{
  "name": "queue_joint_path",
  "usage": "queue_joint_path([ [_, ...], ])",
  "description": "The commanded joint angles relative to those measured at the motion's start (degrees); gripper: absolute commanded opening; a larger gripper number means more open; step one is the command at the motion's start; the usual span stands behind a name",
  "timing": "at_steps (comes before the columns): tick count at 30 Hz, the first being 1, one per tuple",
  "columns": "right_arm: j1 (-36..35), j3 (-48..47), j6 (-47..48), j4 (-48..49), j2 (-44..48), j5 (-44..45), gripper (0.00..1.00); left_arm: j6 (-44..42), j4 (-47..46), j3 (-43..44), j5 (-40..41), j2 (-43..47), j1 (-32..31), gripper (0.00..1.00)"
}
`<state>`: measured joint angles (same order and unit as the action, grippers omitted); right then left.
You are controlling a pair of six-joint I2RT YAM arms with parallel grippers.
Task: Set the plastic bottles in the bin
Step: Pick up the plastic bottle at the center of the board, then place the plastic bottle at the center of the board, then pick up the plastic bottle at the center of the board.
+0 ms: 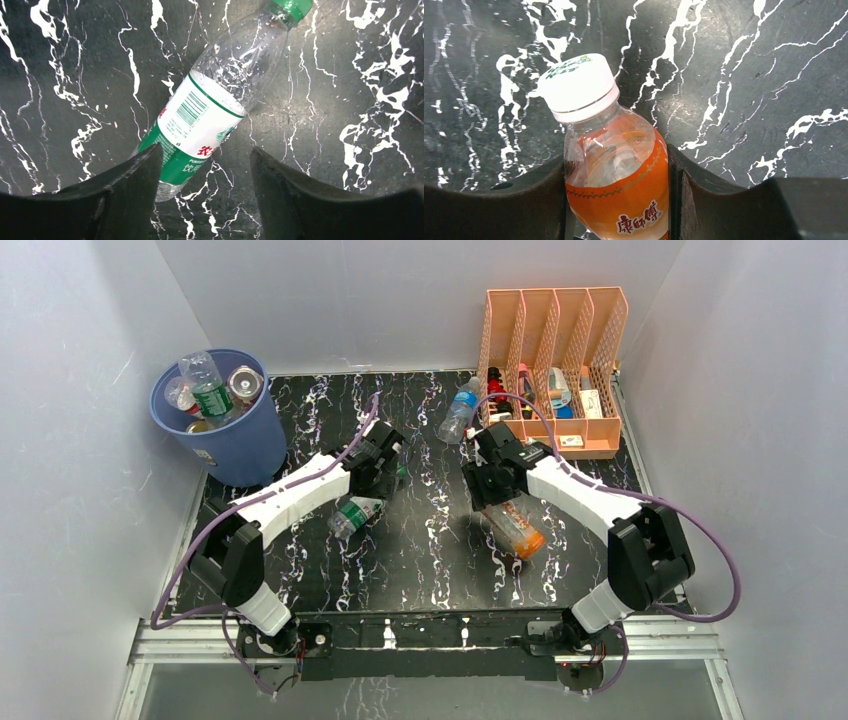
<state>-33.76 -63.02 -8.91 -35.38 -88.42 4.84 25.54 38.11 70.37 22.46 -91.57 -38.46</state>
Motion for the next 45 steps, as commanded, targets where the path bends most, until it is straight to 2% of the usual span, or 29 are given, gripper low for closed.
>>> queue_joint_path([
  [1, 0.07, -1.08, -1.8, 0.68, 3.13, -4.96, 0.12, -1.68, 3.82, 3.26, 0.68, 1.13, 0.55, 0.73],
  [2, 0.11, -0.62, -2.08, 1.11, 3.31, -5.69, 0.13, -2.22, 3.78, 3.17, 0.5, 0.9, 0.69, 0.8],
  [4, 0.09, -0.16, -2.46, 1.8, 3.34, -6.97, 0.13, -3.25, 3.49, 2.38, -0.37, 0.71, 1.18, 0.89],
  [10, 0.09, 1.12, -3.41, 4.39, 2.56, -10.21, 0.18, -6.38, 3.36, 0.54, -4.74, 0.64, 2.72, 0.96],
  [11, 0.13, 1.15, -3.6, 4.7, 2.15, -10.48, 0.24, -6.8, 3.11, 0.14, -5.28, 0.39, 2.77, 0.96],
  [12, 0.09, 1.15, -3.79, 5.01, 1.74, -10.82, 0.36, -7.16, 2.81, -0.25, -5.68, 0.02, 2.85, 0.96],
  [15, 0.03, 1.49, -4.34, 5.94, 0.47, -11.43, 0.55, -7.65, 2.15, -1.08, -5.99, -1.89, 3.12, 0.96],
  [18, 0.05, 2.04, -4.44, 6.75, -0.83, -11.23, 0.63, -7.87, 0.74, -1.9, -6.71, -3.47, 3.77, 0.96],
  [20, 0.01, 2.4, -4.45, 7.05, -1.38, -10.93, 0.73, -7.95, 0.1, -2.2, -7.29, -4.42, 4.22, 0.96],
  [23, 0.01, 2.97, -4.13, 7.39, -2.01, -10.63, 0.94, -8.28, -0.91, -2.51, -8.47, -5.69, 4.73, 0.96],
  [34, 0.01, 2.94, -4.35, 7.36, -1.89, -10.54, 0.97, -7.77, -4.02, -5.39, -12.07, -8.41, 5.14, 0.95],
  [37, 0.01, 3.0, -4.36, 7.18, -1.21, -10.69, 0.97, -6.92, -3.84, -5.89, -11.28, -8.13, 5.12, 0.89],
  [39, 0.01, 3.0, -4.34, 6.93, -0.8, -10.6, 0.97, -6.13, -3.26, -5.35, -9.87, -7.35, 5.23, 0.7],
  [42, 0.01, 3.04, -4.44, 6.61, 0.2, -10.45, 0.97, -5.14, -1.79, -3.35, -8.23, -5.52, 5.64, 0.51],
  [45, 0.01, 3.19, -4.47, 6.04, 1.51, -10.16, 0.97, -4.8, 0.11, -0.01, -5.79, -3.36, 6.07, 0.49],
])
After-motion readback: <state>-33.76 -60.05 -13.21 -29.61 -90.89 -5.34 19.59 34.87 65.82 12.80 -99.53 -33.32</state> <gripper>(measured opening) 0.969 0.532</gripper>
